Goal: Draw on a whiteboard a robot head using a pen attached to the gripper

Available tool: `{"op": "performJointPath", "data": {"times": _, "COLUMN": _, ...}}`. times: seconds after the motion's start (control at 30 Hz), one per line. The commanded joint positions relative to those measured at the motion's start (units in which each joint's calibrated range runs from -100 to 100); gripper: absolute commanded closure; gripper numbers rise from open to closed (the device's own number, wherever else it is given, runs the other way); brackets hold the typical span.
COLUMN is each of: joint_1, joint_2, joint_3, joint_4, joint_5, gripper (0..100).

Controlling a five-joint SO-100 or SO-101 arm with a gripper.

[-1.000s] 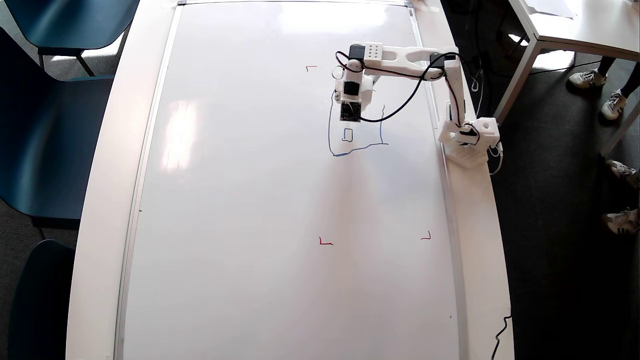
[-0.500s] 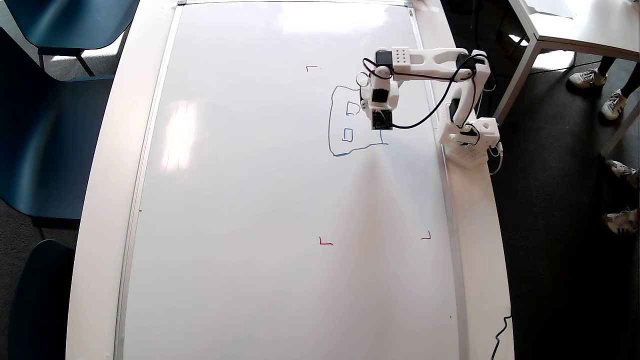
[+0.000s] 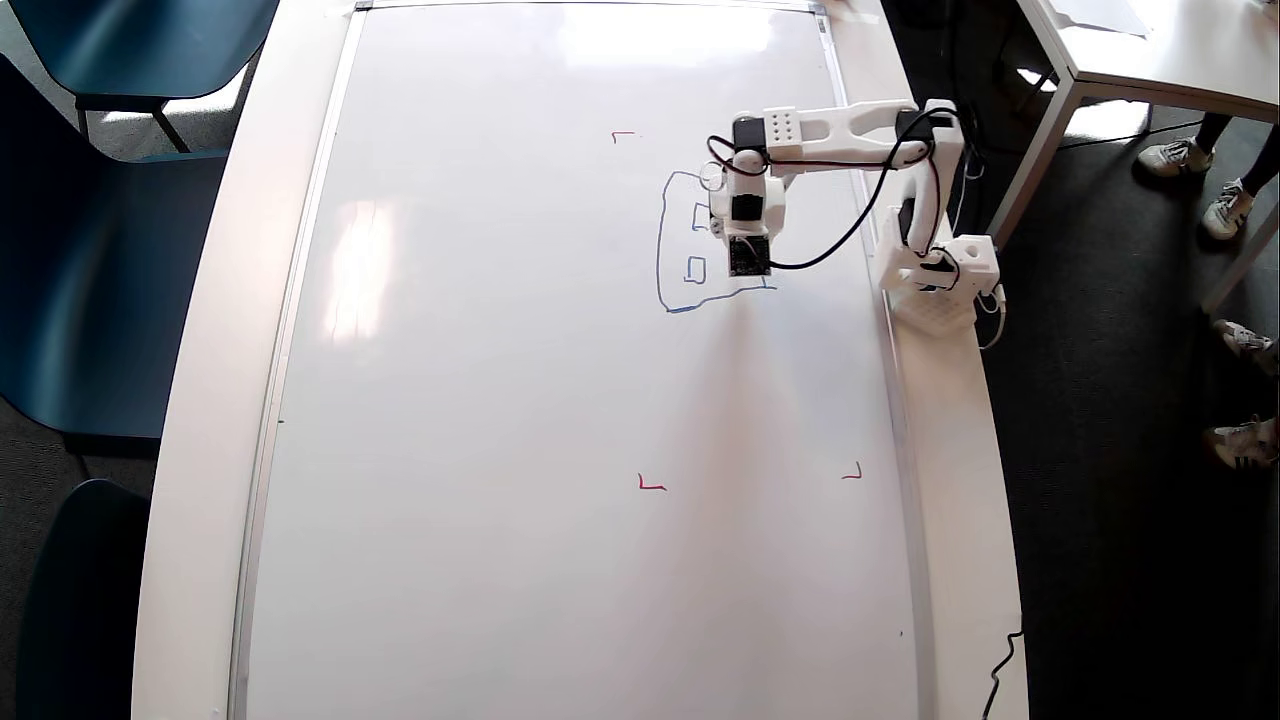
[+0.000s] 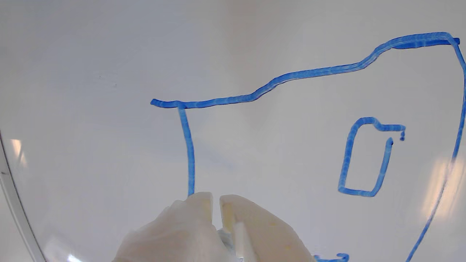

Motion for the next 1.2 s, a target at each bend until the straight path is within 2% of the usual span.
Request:
{"op": "performJointPath", "data": {"times": 0.0, "joint_1": 0.5, "joint_2": 2.5, "joint_3": -5.6, "joint_4": -0.2, "joint_5": -0.1, "gripper": 99}}
{"op": "performJointPath", "data": {"times": 1.17, "joint_1": 0.7, "joint_2": 4.7, "joint_3": -2.5, "joint_4": -3.7, "joint_5": 0.0, "gripper": 99}}
